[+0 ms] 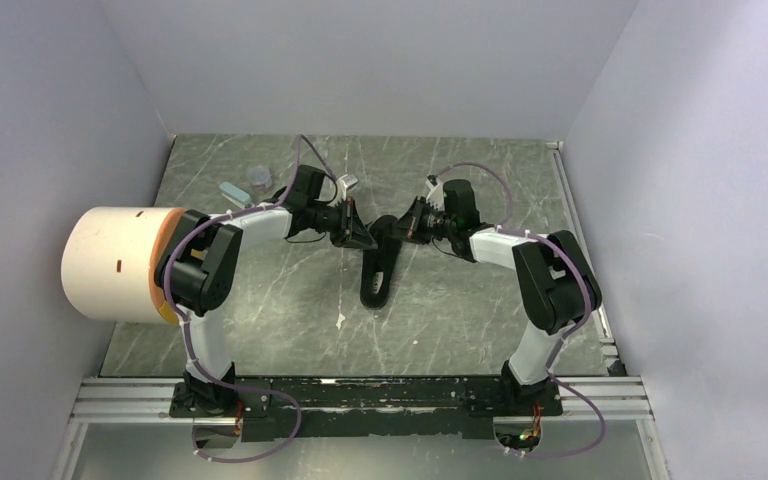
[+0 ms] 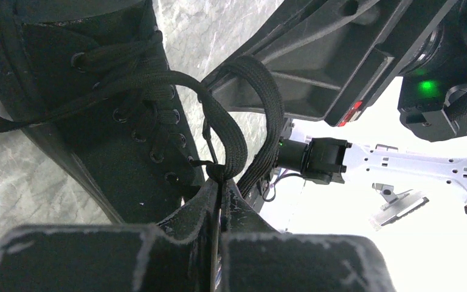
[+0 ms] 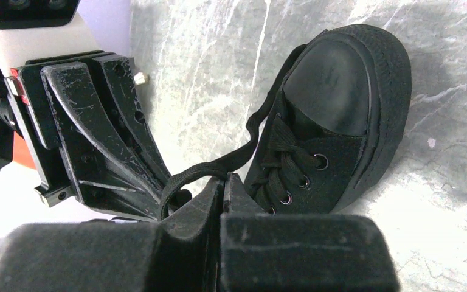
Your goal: Tie the shoes
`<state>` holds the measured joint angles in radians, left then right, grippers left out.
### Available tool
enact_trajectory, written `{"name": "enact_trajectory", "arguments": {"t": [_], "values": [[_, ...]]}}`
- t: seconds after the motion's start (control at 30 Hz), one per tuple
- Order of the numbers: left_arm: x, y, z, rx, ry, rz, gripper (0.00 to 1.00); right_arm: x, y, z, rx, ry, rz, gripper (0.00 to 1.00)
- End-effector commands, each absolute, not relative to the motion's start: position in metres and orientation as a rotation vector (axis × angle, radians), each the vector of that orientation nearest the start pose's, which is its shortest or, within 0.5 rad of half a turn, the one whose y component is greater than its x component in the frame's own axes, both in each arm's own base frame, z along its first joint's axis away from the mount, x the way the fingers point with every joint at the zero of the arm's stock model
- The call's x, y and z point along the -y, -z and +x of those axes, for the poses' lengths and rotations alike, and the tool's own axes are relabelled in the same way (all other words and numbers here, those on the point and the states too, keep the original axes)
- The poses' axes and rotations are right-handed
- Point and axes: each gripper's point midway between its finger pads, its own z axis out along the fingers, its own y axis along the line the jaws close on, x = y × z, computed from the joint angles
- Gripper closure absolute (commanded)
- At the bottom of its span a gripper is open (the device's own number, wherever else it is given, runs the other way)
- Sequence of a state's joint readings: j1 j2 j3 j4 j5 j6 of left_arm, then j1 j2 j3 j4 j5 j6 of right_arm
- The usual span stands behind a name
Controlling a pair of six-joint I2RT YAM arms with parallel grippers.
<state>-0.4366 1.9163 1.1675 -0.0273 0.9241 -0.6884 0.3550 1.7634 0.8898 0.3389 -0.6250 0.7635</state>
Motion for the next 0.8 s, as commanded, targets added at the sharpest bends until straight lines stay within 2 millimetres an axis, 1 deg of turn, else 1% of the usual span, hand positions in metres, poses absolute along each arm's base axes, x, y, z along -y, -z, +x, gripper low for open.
{"name": "enact_trajectory", "arguments": {"t": [0.0, 0.13, 0.23, 0.33, 0.47, 0.63, 0.77], "values": [[0.321, -0.111, 0.315, -2.495, 1.635, 0.232, 0.95, -0.28, -0.098, 0.359, -2.261, -1.33, 0.014, 1.0], [0.321, -0.11, 0.314, -2.5, 1.64, 0.231, 0.95, -0.294, -0.093, 0.351, -2.285, -1.357, -0.019, 1.0], [0.321, -0.109, 0.314, -2.502, 1.638, 0.228, 0.95, -0.298, -0.089, 0.349, -2.302, -1.369, -0.013, 1.0], [0.321, -0.11, 0.315, -2.503, 1.641, 0.226, 0.95, -0.301, -0.089, 0.339, -2.323, -1.415, -0.028, 1.0], [0.321, -0.11, 0.317, -2.5, 1.633, 0.237, 0.95, -0.295, -0.087, 0.323, -2.353, -1.418, -0.022, 1.0], [0.321, -0.108, 0.317, -2.507, 1.624, 0.241, 0.95, -0.297, -0.085, 0.308, -2.403, -1.476, -0.104, 1.0], [0.317, -0.102, 0.318, -2.537, 1.577, 0.264, 0.95, -0.296, -0.078, 0.3, -2.447, -1.497, -0.166, 1.0]]}}
